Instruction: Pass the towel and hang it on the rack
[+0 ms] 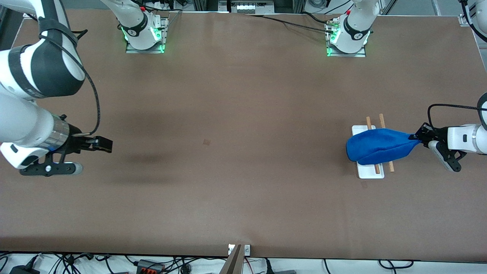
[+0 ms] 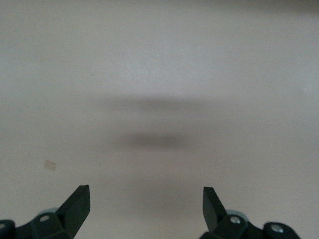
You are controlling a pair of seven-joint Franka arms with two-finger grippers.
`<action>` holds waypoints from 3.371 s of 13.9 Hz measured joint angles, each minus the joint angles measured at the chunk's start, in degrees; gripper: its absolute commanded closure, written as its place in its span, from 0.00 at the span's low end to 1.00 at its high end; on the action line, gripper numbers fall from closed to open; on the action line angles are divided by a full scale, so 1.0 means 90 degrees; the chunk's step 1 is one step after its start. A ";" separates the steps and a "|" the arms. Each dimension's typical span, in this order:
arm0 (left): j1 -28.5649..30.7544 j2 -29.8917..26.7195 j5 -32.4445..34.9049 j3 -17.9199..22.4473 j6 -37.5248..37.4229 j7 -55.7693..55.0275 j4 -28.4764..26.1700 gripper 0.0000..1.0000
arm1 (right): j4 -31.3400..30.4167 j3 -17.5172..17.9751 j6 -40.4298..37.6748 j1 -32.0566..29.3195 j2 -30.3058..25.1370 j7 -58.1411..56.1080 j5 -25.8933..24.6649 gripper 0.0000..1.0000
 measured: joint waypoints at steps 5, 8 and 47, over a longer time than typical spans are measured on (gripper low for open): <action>0.0456 0.0469 0.0036 -0.0001 0.0427 0.0592 0.0013 0.62 | -0.0392 -0.0925 -0.0016 0.0055 -0.0614 -0.0185 0.0027 0.00; 0.0524 0.0593 0.0036 -0.0008 0.0457 0.0608 0.0020 0.12 | -0.0752 -0.1522 -0.0054 0.0108 -0.1055 -0.0496 0.0630 0.00; -0.1434 -0.2544 0.1097 -0.0306 -0.0981 -0.5379 -0.0100 0.00 | -0.3226 -0.1862 0.0697 0.0269 -0.2836 -0.1153 0.0867 0.00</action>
